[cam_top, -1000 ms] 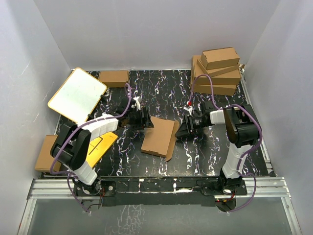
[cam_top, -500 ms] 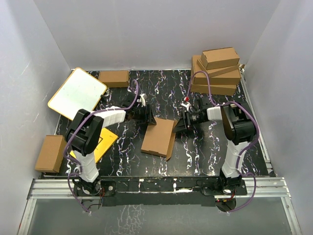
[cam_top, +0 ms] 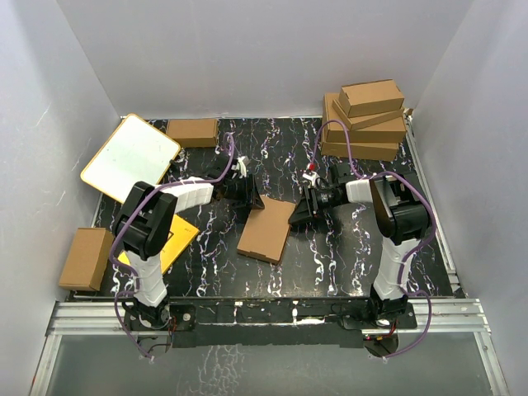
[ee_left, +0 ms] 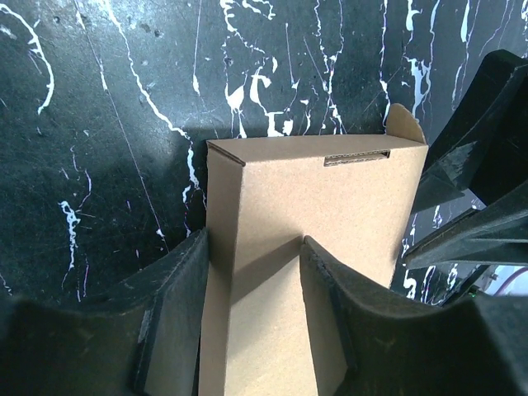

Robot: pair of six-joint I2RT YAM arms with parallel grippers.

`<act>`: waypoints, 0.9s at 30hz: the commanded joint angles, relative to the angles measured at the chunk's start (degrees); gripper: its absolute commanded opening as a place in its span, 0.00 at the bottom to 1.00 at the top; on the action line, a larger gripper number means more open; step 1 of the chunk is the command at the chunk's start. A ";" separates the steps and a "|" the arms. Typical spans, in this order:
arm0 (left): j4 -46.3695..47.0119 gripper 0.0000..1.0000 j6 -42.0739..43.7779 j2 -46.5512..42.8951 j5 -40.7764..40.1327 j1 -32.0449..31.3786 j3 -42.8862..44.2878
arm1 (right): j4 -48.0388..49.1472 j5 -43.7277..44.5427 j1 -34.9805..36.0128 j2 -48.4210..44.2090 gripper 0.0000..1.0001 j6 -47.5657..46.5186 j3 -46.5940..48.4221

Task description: Fold the paper box

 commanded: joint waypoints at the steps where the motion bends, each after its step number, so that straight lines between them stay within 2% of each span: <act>1: 0.28 0.44 -0.86 1.00 4.18 -2.51 1.45 | 4.23 -3.58 1.27 -1.18 0.44 0.79 2.95; 6: -1.05 0.49 -0.53 0.05 2.69 -1.99 2.86 | 3.09 -4.42 0.59 -0.47 0.52 -1.02 3.23; 16: -4.48 0.64 1.20 -9.10 -1.94 3.88 2.42 | -11.02 -2.37 -3.12 -0.95 0.59 -15.53 5.72; 22: -4.53 0.66 2.18 -17.31 -3.81 5.83 -3.53 | -18.10 -0.63 -3.62 -1.46 0.60 -24.11 7.62; 27: -0.12 0.66 0.66 -28.76 -4.98 6.05 -13.26 | -22.37 1.10 -4.33 -5.92 0.60 -30.61 7.32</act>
